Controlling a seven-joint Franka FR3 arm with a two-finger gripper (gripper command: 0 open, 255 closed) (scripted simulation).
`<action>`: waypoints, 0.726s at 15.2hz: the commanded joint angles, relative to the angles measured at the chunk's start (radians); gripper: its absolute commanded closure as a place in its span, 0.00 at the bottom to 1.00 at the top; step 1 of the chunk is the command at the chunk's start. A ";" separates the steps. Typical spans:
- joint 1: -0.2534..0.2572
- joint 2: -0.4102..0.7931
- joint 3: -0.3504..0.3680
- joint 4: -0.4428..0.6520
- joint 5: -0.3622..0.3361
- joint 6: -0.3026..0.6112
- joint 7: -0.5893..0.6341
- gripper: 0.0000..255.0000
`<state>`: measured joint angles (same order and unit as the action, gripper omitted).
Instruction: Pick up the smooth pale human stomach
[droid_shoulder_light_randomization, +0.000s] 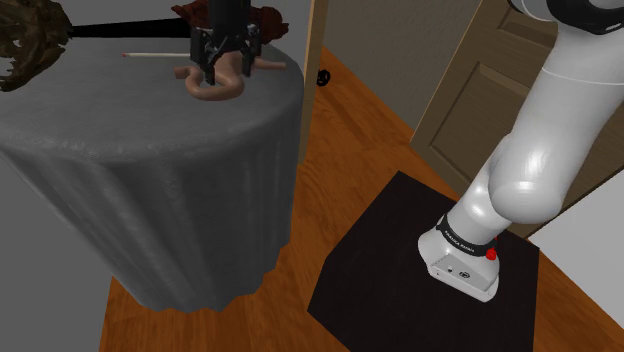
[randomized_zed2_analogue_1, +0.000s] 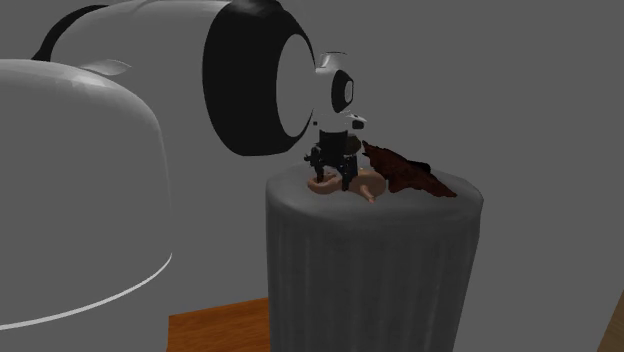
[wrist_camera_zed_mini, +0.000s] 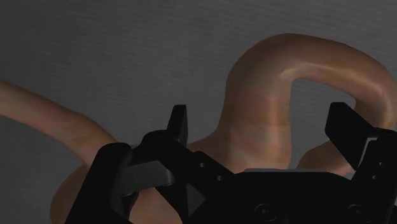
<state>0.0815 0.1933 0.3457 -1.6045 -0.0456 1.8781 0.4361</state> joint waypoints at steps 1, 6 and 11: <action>-0.001 -0.001 0.000 -0.013 0.000 0.013 -0.001 0.00; -0.001 -0.001 -0.001 -0.013 0.000 0.013 -0.001 1.00; -0.001 -0.001 -0.001 -0.012 0.000 0.012 -0.001 1.00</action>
<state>0.0807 0.1917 0.3454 -1.6166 -0.0452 1.8897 0.4353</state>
